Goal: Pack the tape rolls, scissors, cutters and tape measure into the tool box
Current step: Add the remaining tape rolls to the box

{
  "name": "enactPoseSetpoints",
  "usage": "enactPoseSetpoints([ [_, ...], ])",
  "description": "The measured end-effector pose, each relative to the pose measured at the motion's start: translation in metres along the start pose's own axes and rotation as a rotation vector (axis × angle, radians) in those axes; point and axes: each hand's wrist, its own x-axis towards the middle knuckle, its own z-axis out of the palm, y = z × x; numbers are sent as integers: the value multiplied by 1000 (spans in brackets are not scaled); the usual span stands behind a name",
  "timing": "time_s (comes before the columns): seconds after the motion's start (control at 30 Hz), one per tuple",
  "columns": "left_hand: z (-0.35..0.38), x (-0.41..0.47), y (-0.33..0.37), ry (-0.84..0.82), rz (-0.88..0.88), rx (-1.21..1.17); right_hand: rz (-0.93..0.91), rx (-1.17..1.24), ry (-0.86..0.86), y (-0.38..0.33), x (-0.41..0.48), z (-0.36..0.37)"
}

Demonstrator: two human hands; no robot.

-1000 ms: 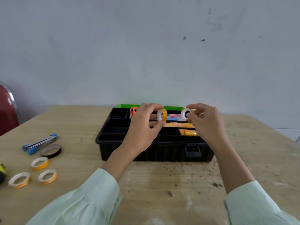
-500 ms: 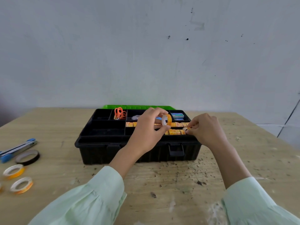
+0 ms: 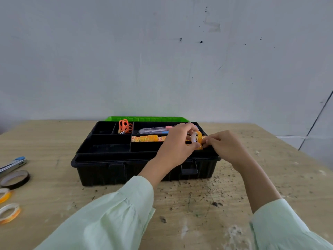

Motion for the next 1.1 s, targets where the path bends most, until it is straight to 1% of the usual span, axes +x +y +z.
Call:
enactPoseSetpoints([
  [0.1,11,6,0,14,10,2,48,133,-8,1,2,-1],
  [0.2,20,10,-2,18,9,1,37,79,0,3,4,-1],
  [0.3,23,10,-6,20,0,-23,-21,17,-29,2,5,-2],
  [0.43,23,10,-8,8,-32,-38,-31,56,25,6,10,-2],
  [0.53,23,10,-10,3,-30,0,-49,66,129,9,10,-6],
  [0.6,23,9,-11,10,-26,19,-69,-6,176,6,9,-13],
  [0.73,23,8,-12,28,-14,39,-53,-235,71,6,14,-11],
  [0.8,22,8,-13,28,-7,65,-37,-347,58,8,18,-5],
  [0.87,21,7,-13,22,-5,71,-30,-402,39,7,19,-2],
  [0.93,21,7,-13,18,-6,65,-21,-379,41,7,18,-1],
  [1.03,21,6,-13,14,-13,52,-31,-284,88,5,17,-2],
  [1.1,21,5,-13,10,-18,46,-44,-264,71,3,16,-2],
])
